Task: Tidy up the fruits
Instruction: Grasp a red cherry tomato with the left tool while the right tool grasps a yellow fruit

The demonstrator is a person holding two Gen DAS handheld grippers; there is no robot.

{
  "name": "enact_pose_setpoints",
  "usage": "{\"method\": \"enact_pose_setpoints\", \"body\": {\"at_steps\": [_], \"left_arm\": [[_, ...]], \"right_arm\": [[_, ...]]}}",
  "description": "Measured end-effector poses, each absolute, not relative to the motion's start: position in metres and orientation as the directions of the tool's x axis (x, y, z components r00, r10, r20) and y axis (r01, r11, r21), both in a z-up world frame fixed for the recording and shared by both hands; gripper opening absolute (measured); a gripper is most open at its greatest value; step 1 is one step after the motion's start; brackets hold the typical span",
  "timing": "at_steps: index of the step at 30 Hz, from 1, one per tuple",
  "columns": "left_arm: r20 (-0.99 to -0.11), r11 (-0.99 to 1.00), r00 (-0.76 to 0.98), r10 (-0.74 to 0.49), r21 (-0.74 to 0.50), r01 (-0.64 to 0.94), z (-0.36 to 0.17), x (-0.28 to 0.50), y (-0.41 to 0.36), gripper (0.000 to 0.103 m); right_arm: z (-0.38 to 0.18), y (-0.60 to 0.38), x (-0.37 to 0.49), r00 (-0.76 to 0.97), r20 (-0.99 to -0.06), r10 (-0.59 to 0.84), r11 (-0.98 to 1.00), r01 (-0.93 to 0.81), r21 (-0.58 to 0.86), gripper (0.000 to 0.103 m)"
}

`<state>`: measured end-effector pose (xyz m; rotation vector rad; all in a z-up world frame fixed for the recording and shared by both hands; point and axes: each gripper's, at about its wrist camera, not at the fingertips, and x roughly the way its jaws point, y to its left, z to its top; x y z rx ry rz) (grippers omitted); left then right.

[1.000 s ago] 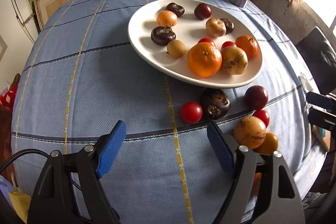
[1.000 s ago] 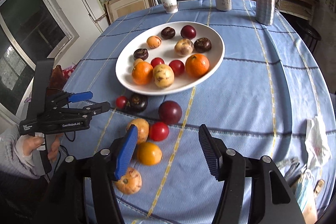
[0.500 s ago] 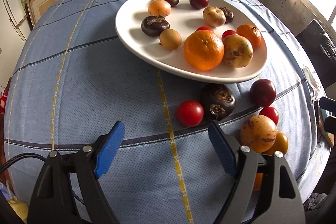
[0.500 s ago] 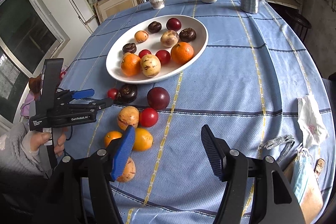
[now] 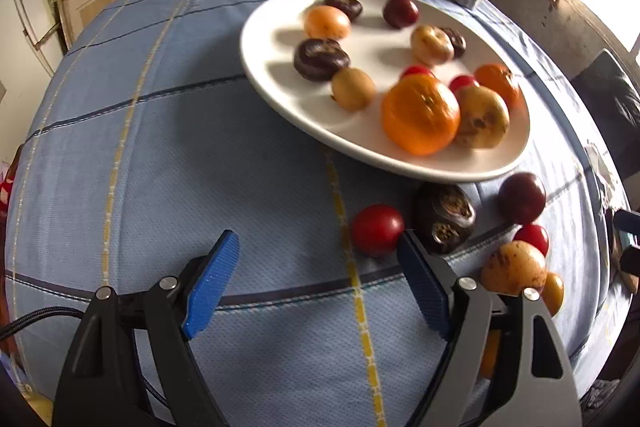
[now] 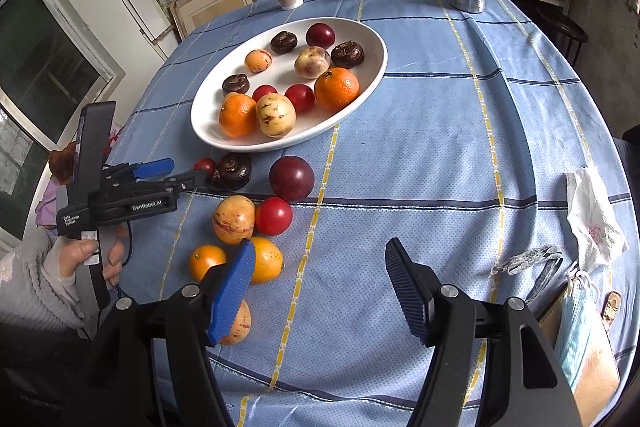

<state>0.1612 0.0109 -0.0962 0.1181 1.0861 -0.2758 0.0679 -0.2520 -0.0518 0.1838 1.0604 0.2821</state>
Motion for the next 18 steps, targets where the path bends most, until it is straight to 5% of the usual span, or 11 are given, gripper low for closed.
{"method": "enact_pose_setpoints", "body": {"at_steps": [7, 18], "left_arm": [[-0.887, 0.954, 0.408, -0.215, -0.102, 0.282, -0.094, 0.163, 0.013, 0.075], [-0.885, 0.928, 0.374, -0.278, -0.147, 0.342, -0.099, 0.163, -0.002, 0.048]], "right_arm": [[-0.053, -0.252, 0.069, 0.455, -0.832, 0.318, 0.948, -0.142, 0.284, 0.068], [-0.054, -0.254, 0.068, 0.458, -0.833, 0.309, 0.951, -0.136, 0.278, 0.068]]}}
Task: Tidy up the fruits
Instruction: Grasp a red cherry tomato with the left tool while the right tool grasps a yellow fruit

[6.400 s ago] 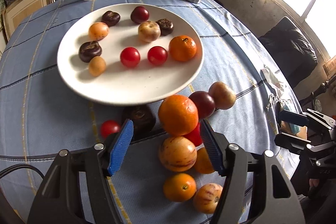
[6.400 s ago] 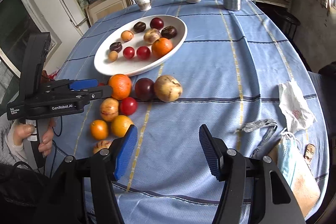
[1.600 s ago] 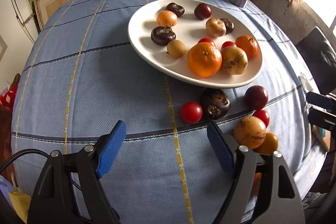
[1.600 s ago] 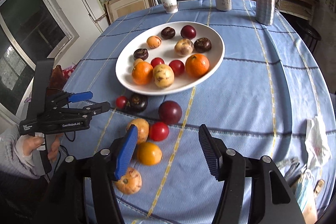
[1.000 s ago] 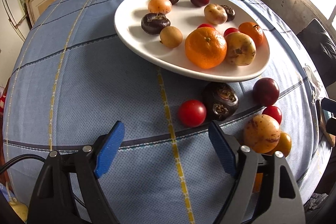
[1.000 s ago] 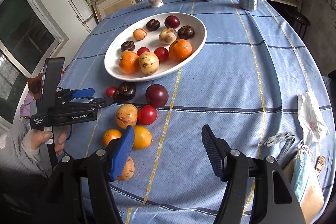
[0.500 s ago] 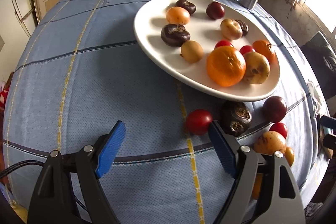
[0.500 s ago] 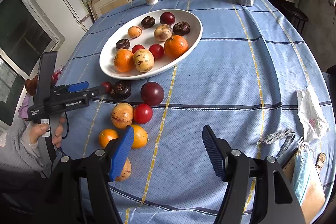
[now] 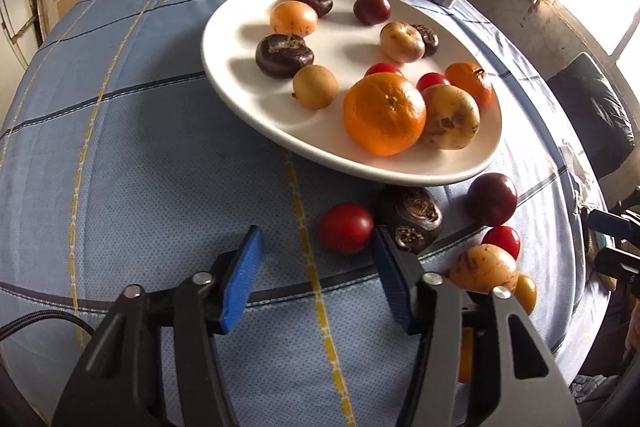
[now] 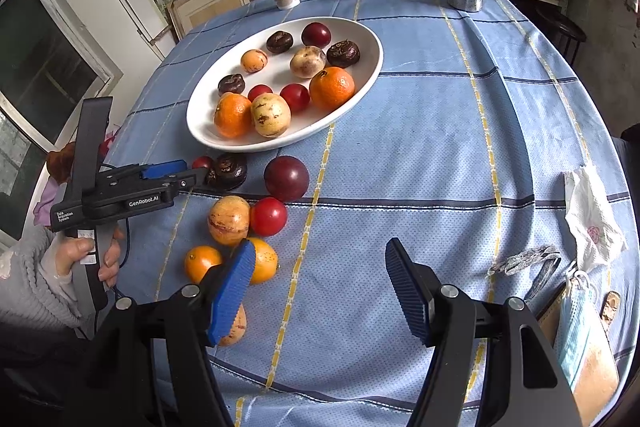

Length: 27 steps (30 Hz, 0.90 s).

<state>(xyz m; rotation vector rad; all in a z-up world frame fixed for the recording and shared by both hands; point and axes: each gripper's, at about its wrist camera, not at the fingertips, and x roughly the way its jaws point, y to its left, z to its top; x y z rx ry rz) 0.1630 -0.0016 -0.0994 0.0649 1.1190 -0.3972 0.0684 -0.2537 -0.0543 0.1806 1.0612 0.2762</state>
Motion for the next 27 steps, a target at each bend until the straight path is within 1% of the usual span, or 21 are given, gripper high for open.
{"method": "enact_pose_setpoints", "body": {"at_steps": [4, 8, 10, 11, 12, 15, 20, 24, 27], "left_arm": [[-0.88, 0.914, 0.368, -0.299, -0.153, 0.377, -0.1, 0.164, -0.008, 0.04], [-0.879, 0.906, 0.367, -0.305, -0.15, 0.395, -0.101, 0.166, -0.012, 0.037], [-0.876, 0.904, 0.365, -0.316, -0.161, 0.395, -0.101, 0.168, -0.014, 0.033], [-0.874, 0.903, 0.365, -0.32, -0.165, 0.397, -0.1, 0.168, -0.014, 0.027], [-0.873, 0.899, 0.365, -0.325, -0.165, 0.405, -0.1, 0.167, -0.017, 0.025], [-0.871, 0.894, 0.374, -0.318, -0.145, 0.423, -0.099, 0.164, -0.021, 0.025], [-0.865, 0.908, 0.387, -0.318, -0.16, 0.388, -0.094, 0.159, -0.01, 0.025], [-0.863, 0.917, 0.401, -0.307, -0.155, 0.368, -0.086, 0.153, 0.0, 0.025], [-0.863, 0.923, 0.407, -0.299, -0.153, 0.353, -0.082, 0.147, 0.007, 0.025]], "right_arm": [[-0.055, -0.254, 0.068, 0.458, -0.834, 0.308, 0.951, -0.136, 0.277, 0.068], [-0.055, -0.253, 0.068, 0.456, -0.835, 0.309, 0.951, -0.136, 0.277, 0.068], [-0.055, -0.253, 0.068, 0.456, -0.835, 0.308, 0.951, -0.136, 0.277, 0.068], [-0.055, -0.253, 0.068, 0.456, -0.835, 0.309, 0.951, -0.137, 0.277, 0.068], [-0.055, -0.253, 0.068, 0.455, -0.835, 0.31, 0.951, -0.138, 0.277, 0.068], [-0.056, -0.251, 0.069, 0.451, -0.836, 0.314, 0.95, -0.146, 0.278, 0.068], [-0.06, -0.24, 0.074, 0.433, -0.838, 0.331, 0.943, -0.185, 0.277, 0.068], [-0.07, -0.224, 0.081, 0.381, -0.85, 0.364, 0.926, -0.245, 0.287, 0.068], [-0.077, -0.212, 0.084, 0.347, -0.854, 0.388, 0.911, -0.286, 0.297, 0.061]]}}
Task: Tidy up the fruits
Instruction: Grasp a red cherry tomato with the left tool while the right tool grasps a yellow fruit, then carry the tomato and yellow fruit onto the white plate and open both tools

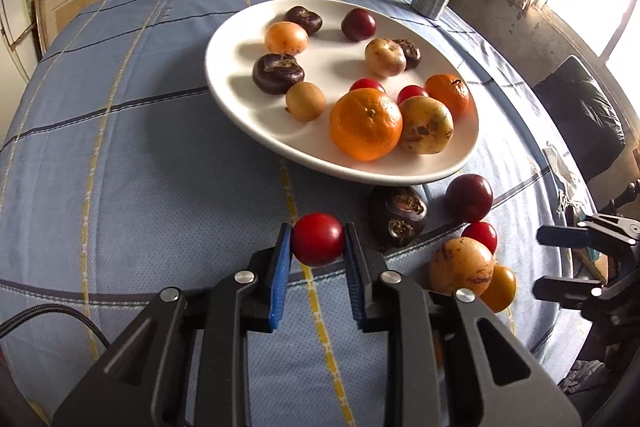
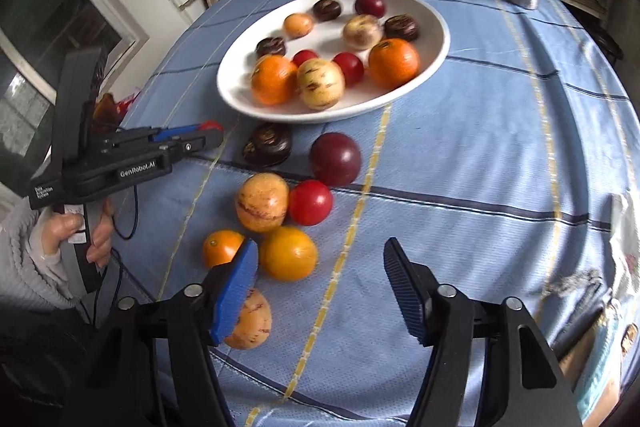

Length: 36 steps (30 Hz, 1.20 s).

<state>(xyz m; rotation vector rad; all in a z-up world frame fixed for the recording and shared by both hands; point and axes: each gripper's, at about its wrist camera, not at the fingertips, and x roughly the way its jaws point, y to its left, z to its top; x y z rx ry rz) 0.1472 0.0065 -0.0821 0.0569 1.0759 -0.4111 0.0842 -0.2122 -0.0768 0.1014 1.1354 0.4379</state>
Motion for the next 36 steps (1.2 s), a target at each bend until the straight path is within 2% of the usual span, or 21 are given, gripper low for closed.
{"method": "enact_pose_setpoints", "body": {"at_steps": [5, 10, 18, 26, 36], "left_arm": [[-0.867, 0.931, 0.414, -0.278, -0.138, 0.337, -0.077, 0.136, 0.013, 0.025], [-0.869, 0.935, 0.415, -0.27, -0.133, 0.329, -0.076, 0.131, 0.014, 0.025], [-0.874, 0.933, 0.404, -0.27, -0.134, 0.333, -0.076, 0.127, 0.009, 0.025], [-0.87, 0.934, 0.409, -0.276, -0.143, 0.326, -0.074, 0.126, 0.01, 0.025], [-0.822, 0.94, 0.495, -0.282, -0.134, 0.313, -0.033, 0.161, 0.012, 0.025]], "right_arm": [[-0.088, -0.199, 0.088, 0.291, -0.863, 0.414, 0.891, -0.325, 0.317, 0.057], [-0.094, -0.193, 0.089, 0.264, -0.866, 0.424, 0.878, -0.353, 0.323, 0.047], [-0.105, -0.187, 0.094, 0.235, -0.861, 0.451, 0.86, -0.374, 0.348, 0.039], [-0.099, -0.191, 0.088, 0.264, -0.865, 0.427, 0.869, -0.384, 0.312, 0.038], [-0.043, -0.245, 0.109, 0.448, -0.808, 0.384, 0.917, -0.287, 0.277, 0.038]]}}
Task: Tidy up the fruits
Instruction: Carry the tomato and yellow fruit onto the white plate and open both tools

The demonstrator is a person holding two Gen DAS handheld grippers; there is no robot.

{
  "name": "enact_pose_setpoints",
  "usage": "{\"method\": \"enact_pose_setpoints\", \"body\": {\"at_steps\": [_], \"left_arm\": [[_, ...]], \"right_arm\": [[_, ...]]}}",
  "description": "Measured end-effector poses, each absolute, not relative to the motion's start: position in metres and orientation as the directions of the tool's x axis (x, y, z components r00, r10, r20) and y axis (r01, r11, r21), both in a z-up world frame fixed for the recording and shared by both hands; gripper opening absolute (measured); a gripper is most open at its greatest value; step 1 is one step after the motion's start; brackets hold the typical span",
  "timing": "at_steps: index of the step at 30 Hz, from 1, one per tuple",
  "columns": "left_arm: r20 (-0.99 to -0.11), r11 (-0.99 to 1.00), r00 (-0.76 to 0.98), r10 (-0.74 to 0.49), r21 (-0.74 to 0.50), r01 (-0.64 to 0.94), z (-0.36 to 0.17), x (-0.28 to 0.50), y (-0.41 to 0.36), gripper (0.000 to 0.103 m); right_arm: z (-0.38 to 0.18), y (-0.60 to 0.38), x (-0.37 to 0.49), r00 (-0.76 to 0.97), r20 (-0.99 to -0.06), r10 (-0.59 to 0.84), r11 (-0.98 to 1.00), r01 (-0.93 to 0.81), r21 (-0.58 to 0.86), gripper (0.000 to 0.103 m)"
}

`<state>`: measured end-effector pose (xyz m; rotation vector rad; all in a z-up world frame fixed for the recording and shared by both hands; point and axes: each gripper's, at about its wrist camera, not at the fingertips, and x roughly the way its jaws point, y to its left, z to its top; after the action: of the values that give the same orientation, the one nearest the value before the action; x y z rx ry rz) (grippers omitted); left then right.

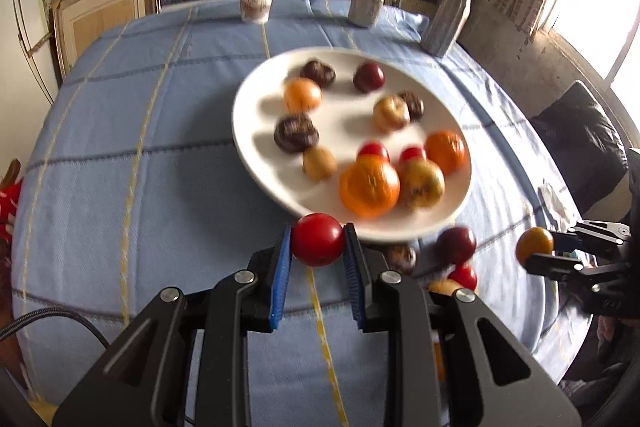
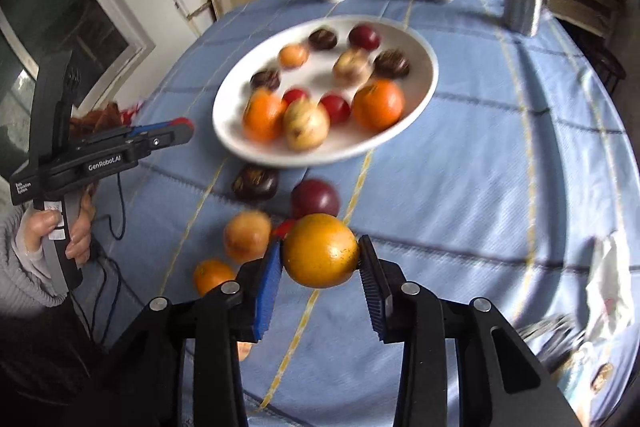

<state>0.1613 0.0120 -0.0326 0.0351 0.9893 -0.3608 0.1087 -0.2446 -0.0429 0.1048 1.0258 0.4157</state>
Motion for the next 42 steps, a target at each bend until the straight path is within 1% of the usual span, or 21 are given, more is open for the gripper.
{"method": "enact_pose_setpoints", "body": {"at_steps": [4, 9, 17, 25, 26, 27, 28, 29, 30, 37, 42], "left_arm": [[-0.8, 0.943, 0.533, -0.276, -0.118, 0.311, -0.012, 0.188, 0.007, 0.025], [-0.791, 0.937, 0.542, -0.285, -0.111, 0.331, -0.003, 0.219, -0.013, 0.025], [-0.821, 0.925, 0.489, -0.294, -0.116, 0.361, -0.033, 0.259, -0.052, 0.025], [-0.844, 0.927, 0.451, -0.29, -0.131, 0.351, -0.057, 0.278, -0.056, 0.026], [-0.845, 0.928, 0.449, -0.29, -0.133, 0.349, -0.058, 0.279, -0.055, 0.028], [-0.847, 0.928, 0.444, -0.292, -0.138, 0.347, -0.06, 0.281, -0.055, 0.038], [-0.847, 0.928, 0.443, -0.293, -0.141, 0.344, -0.061, 0.282, -0.055, 0.044], [-0.846, 0.93, 0.447, -0.29, -0.138, 0.341, -0.06, 0.282, -0.055, 0.05], [-0.845, 0.932, 0.454, -0.284, -0.132, 0.338, -0.06, 0.282, -0.056, 0.051], [-0.837, 0.936, 0.467, -0.283, -0.136, 0.324, -0.05, 0.274, -0.05, 0.052], [-0.829, 0.942, 0.486, -0.277, -0.134, 0.308, -0.038, 0.253, -0.038, 0.056]], "right_arm": [[-0.023, -0.256, 0.136, 0.508, -0.774, 0.379, 0.922, -0.278, 0.269, 0.038], [-0.017, -0.254, 0.173, 0.539, -0.757, 0.37, 0.926, -0.277, 0.256, 0.038], [-0.035, -0.244, 0.231, 0.522, -0.766, 0.375, 0.924, -0.277, 0.263, 0.038], [-0.062, -0.239, 0.261, 0.5, -0.788, 0.36, 0.93, -0.262, 0.258, 0.039], [-0.065, -0.239, 0.262, 0.5, -0.79, 0.354, 0.933, -0.252, 0.258, 0.039], [-0.068, -0.24, 0.263, 0.499, -0.79, 0.357, 0.932, -0.243, 0.267, 0.043], [-0.069, -0.241, 0.265, 0.497, -0.788, 0.364, 0.93, -0.239, 0.279, 0.05], [-0.07, -0.241, 0.264, 0.502, -0.784, 0.365, 0.93, -0.235, 0.282, 0.052], [-0.069, -0.241, 0.264, 0.504, -0.782, 0.366, 0.93, -0.236, 0.283, 0.053], [-0.053, -0.245, 0.251, 0.529, -0.763, 0.37, 0.929, -0.235, 0.287, 0.054], [-0.035, -0.25, 0.228, 0.555, -0.744, 0.373, 0.928, -0.227, 0.295, 0.056]]}}
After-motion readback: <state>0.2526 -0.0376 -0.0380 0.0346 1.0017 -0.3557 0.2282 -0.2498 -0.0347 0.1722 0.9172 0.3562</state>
